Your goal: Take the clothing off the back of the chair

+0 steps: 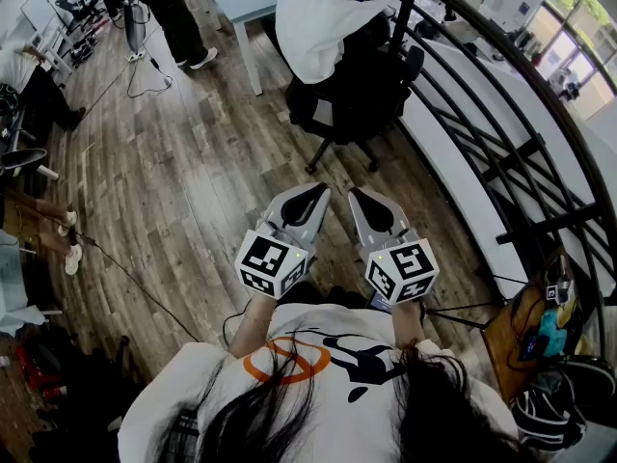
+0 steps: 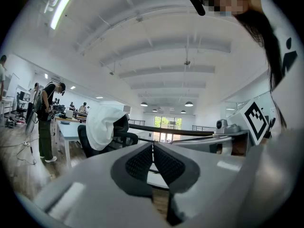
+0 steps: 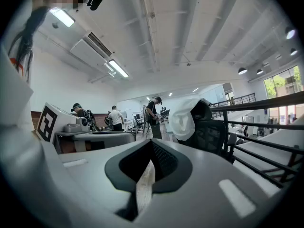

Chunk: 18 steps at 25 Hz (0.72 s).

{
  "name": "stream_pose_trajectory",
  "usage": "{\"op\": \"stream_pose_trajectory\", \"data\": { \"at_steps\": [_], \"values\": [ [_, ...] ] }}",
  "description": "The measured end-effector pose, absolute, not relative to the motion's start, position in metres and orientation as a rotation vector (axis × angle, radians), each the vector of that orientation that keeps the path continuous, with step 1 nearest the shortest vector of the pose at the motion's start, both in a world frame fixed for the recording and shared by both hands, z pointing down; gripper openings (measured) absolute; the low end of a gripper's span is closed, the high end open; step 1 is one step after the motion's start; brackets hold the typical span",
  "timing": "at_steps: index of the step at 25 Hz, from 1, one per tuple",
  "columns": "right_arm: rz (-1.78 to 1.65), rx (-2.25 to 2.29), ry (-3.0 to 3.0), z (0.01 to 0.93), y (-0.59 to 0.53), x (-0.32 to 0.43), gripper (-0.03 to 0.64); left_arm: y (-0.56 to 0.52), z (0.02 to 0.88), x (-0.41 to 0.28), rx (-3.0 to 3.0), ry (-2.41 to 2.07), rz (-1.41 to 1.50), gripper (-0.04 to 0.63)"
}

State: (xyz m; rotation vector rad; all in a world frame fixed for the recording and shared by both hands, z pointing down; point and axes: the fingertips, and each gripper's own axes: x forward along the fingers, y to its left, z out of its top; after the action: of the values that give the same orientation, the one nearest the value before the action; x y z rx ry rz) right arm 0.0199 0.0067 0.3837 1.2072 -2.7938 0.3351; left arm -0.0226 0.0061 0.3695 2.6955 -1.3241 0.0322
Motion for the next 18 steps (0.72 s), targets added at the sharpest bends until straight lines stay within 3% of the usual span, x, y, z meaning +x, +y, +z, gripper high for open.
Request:
{"op": "stream_pose_trajectory", "data": {
  "at_steps": [18],
  "values": [
    [0.416, 1.206, -2.806, 0.39, 0.009, -0.011, 0.006, 0.009, 0.374, -0.05, 2.676, -1.288, 0.016, 0.0]
  ]
}}
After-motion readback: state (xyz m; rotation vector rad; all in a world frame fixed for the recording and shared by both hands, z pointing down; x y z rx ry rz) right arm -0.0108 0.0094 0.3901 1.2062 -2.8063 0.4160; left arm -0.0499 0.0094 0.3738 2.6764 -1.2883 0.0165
